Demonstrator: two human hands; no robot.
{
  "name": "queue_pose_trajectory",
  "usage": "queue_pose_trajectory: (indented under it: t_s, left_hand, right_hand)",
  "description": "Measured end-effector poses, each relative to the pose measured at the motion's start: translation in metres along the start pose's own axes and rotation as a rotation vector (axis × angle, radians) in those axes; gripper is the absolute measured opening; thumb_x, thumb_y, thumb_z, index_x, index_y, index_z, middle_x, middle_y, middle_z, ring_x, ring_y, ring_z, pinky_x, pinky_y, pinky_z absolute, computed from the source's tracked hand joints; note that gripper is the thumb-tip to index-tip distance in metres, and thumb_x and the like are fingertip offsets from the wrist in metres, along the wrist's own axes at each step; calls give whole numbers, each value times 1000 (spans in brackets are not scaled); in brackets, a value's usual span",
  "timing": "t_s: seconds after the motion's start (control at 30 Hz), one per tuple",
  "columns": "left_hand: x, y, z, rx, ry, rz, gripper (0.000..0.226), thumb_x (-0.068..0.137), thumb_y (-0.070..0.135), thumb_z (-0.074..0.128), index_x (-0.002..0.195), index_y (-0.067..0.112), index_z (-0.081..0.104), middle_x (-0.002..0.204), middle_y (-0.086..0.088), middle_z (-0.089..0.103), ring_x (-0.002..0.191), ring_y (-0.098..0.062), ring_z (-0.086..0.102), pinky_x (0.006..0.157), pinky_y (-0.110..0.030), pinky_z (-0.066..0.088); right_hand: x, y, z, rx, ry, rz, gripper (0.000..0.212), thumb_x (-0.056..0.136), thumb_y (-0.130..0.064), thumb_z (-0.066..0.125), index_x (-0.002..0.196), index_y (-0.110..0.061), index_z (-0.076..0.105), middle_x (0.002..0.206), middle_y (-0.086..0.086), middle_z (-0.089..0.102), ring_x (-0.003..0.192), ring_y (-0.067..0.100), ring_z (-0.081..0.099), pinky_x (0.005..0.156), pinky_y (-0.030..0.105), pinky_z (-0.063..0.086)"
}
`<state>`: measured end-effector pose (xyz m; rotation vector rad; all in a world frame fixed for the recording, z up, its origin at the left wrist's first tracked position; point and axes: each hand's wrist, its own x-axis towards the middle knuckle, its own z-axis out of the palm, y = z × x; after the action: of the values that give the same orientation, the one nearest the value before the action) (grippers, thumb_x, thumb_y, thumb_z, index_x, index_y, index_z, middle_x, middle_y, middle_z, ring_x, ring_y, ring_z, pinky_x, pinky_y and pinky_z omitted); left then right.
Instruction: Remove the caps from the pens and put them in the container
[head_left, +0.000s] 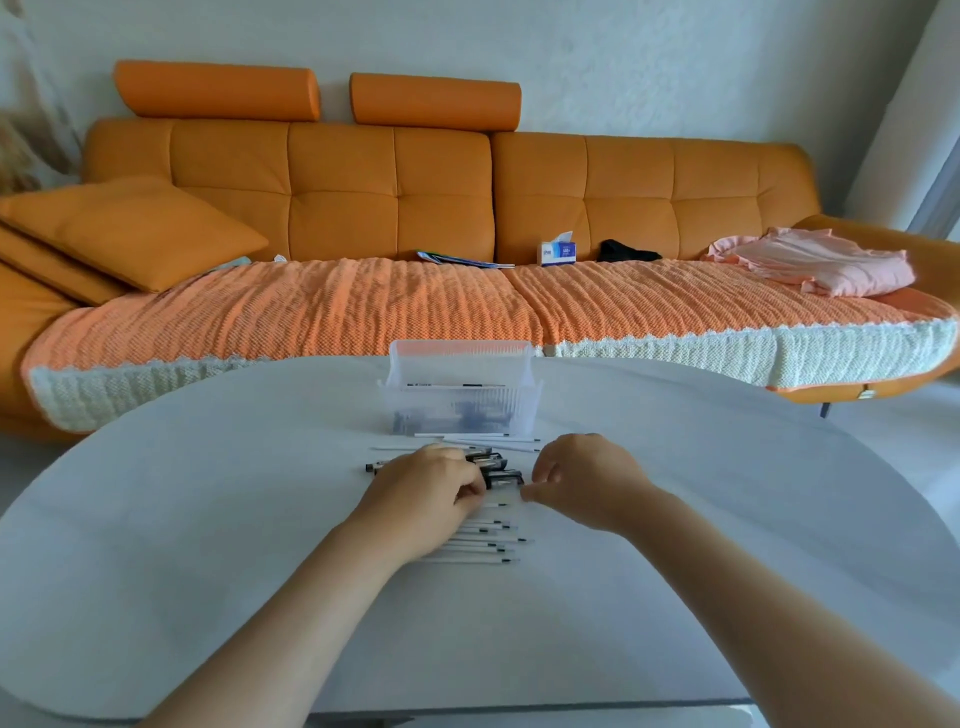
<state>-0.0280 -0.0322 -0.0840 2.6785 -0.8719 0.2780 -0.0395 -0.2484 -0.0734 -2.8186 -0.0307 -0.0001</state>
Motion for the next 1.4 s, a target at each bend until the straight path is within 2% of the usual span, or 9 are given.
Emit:
queue_pose_trajectory:
  t_s: [0.3,0.47,0.57,0.73,0.83,0.93,1.03,1.23,1.4]
  left_hand:
    - [5,6,1,34,-19,-4,12,92,35,57,95,33,68,85,18,49,85,-3,47,63,-25,31]
    - [5,5,-3,35,15,13,11,93,32,54,90,31,64,88,16,51,82,-5,47,63,-25,33]
    - [3,3,-4,20,16,-4,10,96,32,52,93,31,61,92,16,51,79,-6,47,62,-25,32]
    - [-1,-1,-7,-19,9,-43,6,97,34,50,95,33,56,96,18,57,84,-8,53,68,-26,38]
    - [-2,0,-8,-17,15,-47,5,96,35,51,96,32,56,95,17,62,84,-9,53,68,-28,38]
    - [-3,-2,-8,-34,6,-56,6,97,34,50,96,32,55,97,16,62,86,-11,55,71,-30,44]
    - [-4,-3,-10,-54,10,-68,6,97,33,49,96,32,54,98,16,62,87,-11,56,75,-33,48]
    - [-6,-6,-13,-52,19,-72,5,98,33,50,94,32,53,97,16,62,87,-11,56,72,-31,46]
    - [-7,-8,-14,-52,15,-67,6,98,34,50,92,32,52,96,16,61,86,-11,56,71,-31,46]
  right_hand:
    - [1,-3,-2,90,-11,-6,10,86,-36,70,92,-34,77,90,-18,67,89,10,63,78,30,56]
    - [1,0,0,72,-12,-12,13,87,-27,60,83,-33,71,89,-14,65,80,14,62,67,28,54]
    - [-1,5,-1,177,29,-17,13,85,-20,60,80,-28,70,89,-11,68,69,13,63,63,30,58]
    - [-6,-1,-8,280,6,-72,21,93,-15,59,96,-29,74,93,-10,68,57,0,54,53,12,43]
    - [-9,-7,-10,376,-44,-34,22,92,-11,57,89,-23,75,82,-3,74,45,9,58,47,18,47]
    - [-13,-14,-13,544,-58,5,13,90,-14,64,86,-20,74,67,6,73,45,16,59,47,24,48]
    - [-13,-19,-12,695,-29,21,7,89,-14,70,87,-15,77,59,-2,68,45,12,56,46,25,48]
    - [-10,-27,-10,808,-62,77,6,83,-8,76,84,-13,79,74,9,73,57,17,64,50,27,51]
    - [-10,-30,-9,818,-74,77,4,83,-11,77,84,-14,79,65,8,69,53,14,57,48,26,47]
